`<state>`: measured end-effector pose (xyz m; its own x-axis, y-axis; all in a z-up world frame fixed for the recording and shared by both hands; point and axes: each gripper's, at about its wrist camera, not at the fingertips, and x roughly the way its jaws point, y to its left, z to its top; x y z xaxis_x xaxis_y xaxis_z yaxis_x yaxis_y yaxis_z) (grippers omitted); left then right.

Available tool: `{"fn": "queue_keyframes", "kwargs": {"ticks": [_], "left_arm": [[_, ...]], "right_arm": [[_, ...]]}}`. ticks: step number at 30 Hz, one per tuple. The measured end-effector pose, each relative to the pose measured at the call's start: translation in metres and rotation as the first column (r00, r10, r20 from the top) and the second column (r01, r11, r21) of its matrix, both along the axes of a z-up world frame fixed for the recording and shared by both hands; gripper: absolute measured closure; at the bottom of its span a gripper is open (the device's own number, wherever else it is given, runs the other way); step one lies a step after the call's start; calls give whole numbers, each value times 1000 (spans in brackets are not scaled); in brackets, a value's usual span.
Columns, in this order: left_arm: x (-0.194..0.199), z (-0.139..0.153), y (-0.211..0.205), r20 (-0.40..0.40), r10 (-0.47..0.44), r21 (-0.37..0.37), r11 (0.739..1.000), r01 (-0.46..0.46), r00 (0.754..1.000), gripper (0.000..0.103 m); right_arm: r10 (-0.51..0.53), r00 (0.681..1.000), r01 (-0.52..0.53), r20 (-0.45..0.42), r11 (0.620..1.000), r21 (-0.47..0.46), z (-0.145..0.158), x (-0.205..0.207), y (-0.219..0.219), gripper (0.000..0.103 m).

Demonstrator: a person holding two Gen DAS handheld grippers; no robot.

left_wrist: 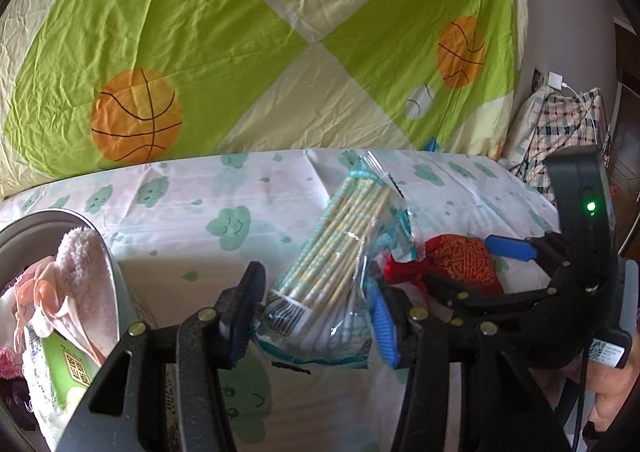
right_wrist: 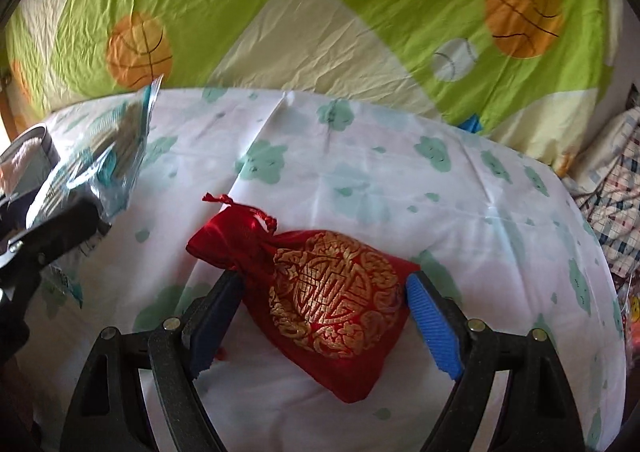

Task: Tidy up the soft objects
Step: 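Grasp the cotton swab bag with the left gripper while the right grasps the red pouch, then carry the swab bag over the tin with the left gripper while the right carries the red pouch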

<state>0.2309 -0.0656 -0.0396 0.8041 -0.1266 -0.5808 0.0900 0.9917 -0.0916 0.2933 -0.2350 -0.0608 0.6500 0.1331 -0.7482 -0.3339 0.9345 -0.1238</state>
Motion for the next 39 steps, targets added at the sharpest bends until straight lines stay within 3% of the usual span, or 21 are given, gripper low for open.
{"fn": "queue_keyframes", "kwargs": {"ticks": [2,4,6,10,19,25,39], "left_arm": [[-1,0,-1,4,-1,8,1000,1,1000,53],[-2,1,-1,10,-2,8,1000,2,1000,53],[-3,2,0,15,-3,4,1000,3,1000,53],[-6,3,-1,25,-8,6,1000,8,1000,53],[-14,5,3,42,-2,-6,1000,3,999,53],[-30,10,1,91,8,32,999,-11,996,53],[-65,15,3,152,34,67,997,-45,988,53]], "right_arm": [[1,1000,-1,-8,1000,8,-1,2,0,22],[8,1000,-7,-25,1000,27,-1,4,-2,48],[10,1000,-10,-24,999,33,0,3,-2,67],[22,1000,-22,-2,999,30,2,0,1,85],[14,990,-23,141,998,62,20,-22,-2,89],[-13,976,-21,217,988,152,32,-46,-10,89],[-21,955,-47,297,975,218,41,-85,-4,89]]}}
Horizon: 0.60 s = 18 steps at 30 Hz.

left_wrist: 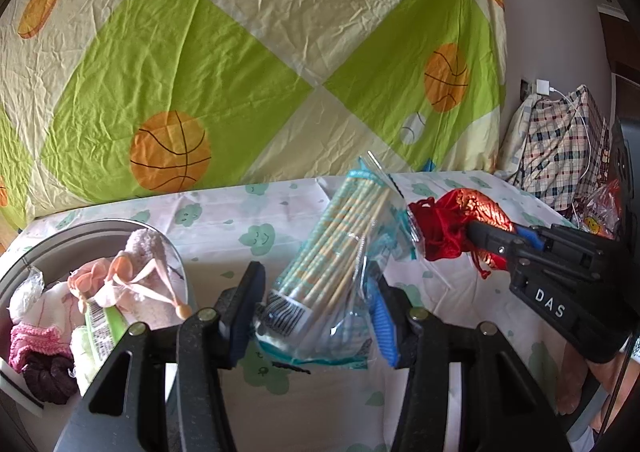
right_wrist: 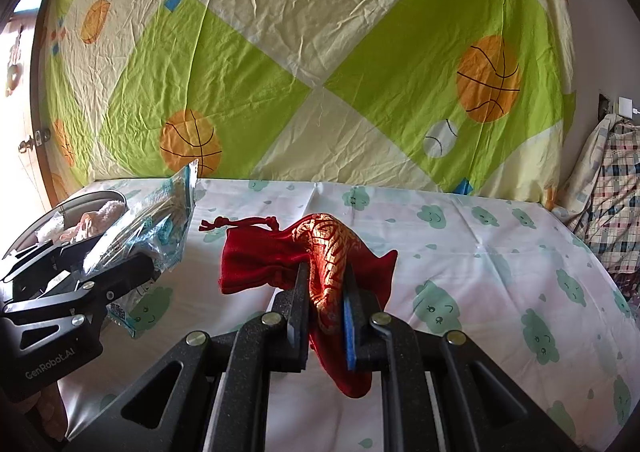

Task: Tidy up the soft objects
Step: 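Carry the swab bag over the tin with the left gripper while the right carries the red pouch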

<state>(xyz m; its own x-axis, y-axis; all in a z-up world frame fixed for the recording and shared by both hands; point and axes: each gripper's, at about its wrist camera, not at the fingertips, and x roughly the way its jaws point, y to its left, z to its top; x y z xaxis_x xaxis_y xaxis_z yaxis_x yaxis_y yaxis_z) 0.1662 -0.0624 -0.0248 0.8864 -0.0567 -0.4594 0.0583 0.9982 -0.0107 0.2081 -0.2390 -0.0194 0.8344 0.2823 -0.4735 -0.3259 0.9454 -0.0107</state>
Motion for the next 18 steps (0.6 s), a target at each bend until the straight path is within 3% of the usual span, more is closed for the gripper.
{"fn": "queue_keyframes", "kwargs": {"ticks": [18], "left_arm": [[-49,9,15,114,30,-9,1000,-29,993,53]], "right_arm": [[5,996,-11,86,997,72,7,-35,6,89]]}}
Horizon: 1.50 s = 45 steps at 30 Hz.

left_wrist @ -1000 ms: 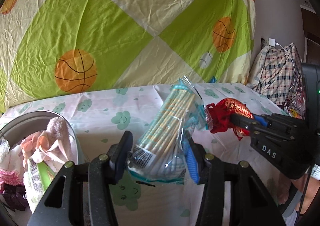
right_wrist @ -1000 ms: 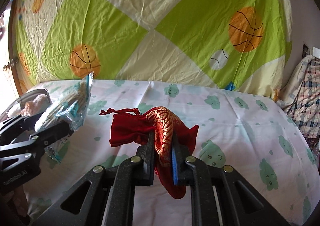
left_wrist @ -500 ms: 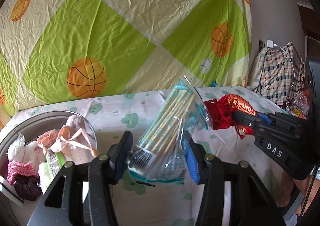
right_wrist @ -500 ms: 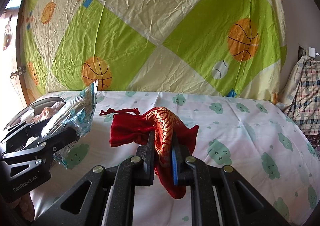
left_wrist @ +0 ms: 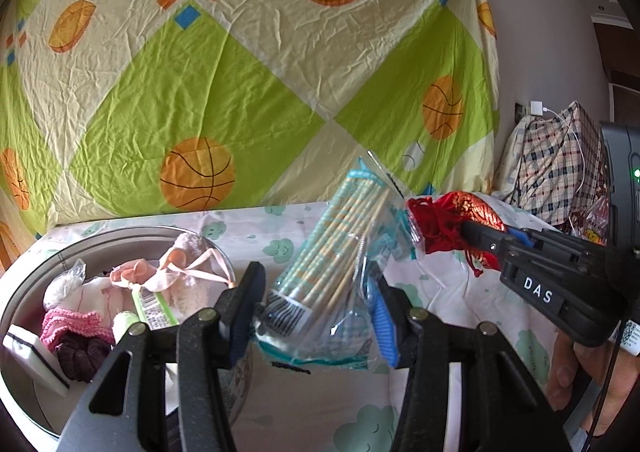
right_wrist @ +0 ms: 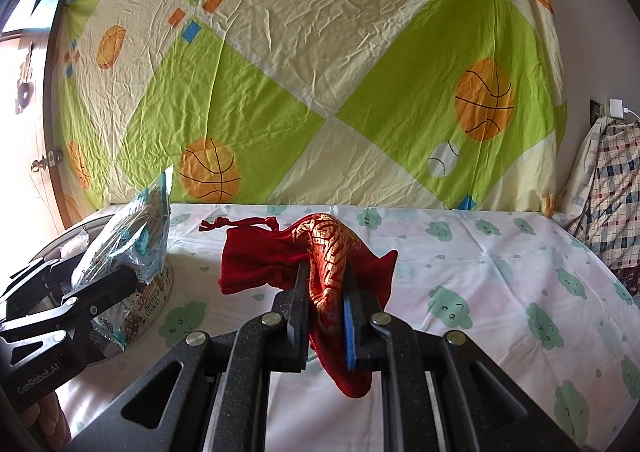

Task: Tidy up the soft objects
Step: 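Carry the swab bag over the tin with the left gripper while the right carries the red pouch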

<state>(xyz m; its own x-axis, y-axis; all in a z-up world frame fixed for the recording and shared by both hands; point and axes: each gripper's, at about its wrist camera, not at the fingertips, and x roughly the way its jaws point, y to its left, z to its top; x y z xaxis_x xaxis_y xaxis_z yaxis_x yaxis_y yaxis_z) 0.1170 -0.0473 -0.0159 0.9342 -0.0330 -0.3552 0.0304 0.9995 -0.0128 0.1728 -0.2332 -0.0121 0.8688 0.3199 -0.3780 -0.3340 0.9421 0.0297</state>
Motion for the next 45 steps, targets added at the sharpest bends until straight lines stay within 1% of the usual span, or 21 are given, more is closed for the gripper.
{"fn": "queue_keyframes", "kwargs": {"ticks": [16,26,45], "left_arm": [[-23,2,18,37,60,-10,998,-60,997,53],[-31,2,33,47,92,-27,996,-91,995,53],[-46,3,55,69,149,-65,987,-145,986,53]], "right_arm": [[42,999,-43,29,999,21,2,-16,14,89],[72,996,-74,57,997,22,3,-26,25,89],[97,992,-100,81,994,36,4,-38,37,89]]}}
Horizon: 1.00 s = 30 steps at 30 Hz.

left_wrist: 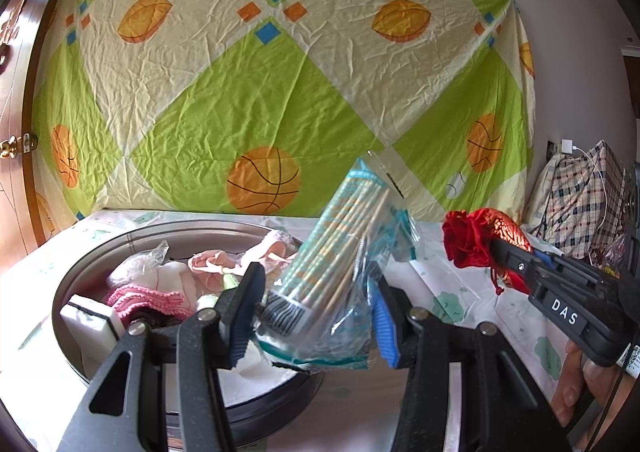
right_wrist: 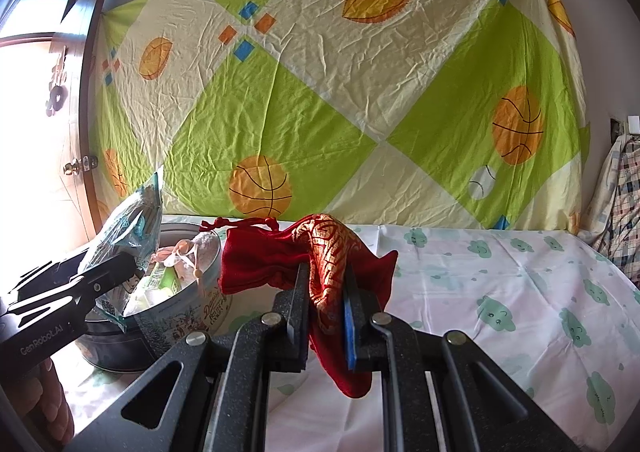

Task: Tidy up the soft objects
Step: 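Carry the swab bag over the tin with the left gripper while the right carries the red pouch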

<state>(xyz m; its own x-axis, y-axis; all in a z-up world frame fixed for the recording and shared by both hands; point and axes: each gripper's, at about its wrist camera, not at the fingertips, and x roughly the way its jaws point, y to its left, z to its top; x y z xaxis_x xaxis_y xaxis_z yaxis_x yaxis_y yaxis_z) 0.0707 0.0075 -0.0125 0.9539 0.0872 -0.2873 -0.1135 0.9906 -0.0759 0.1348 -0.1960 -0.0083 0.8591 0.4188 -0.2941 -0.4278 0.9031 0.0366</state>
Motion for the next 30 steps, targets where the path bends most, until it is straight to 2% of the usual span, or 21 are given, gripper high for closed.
{"fn": "queue_keyframes", "kwargs": {"ticks": [30], "left_arm": [[-12,0,26,18,54,-46,998,-53,998,53]], "right_arm": [[45,999,-46,25,999,22,2,-13,23,89]]}}
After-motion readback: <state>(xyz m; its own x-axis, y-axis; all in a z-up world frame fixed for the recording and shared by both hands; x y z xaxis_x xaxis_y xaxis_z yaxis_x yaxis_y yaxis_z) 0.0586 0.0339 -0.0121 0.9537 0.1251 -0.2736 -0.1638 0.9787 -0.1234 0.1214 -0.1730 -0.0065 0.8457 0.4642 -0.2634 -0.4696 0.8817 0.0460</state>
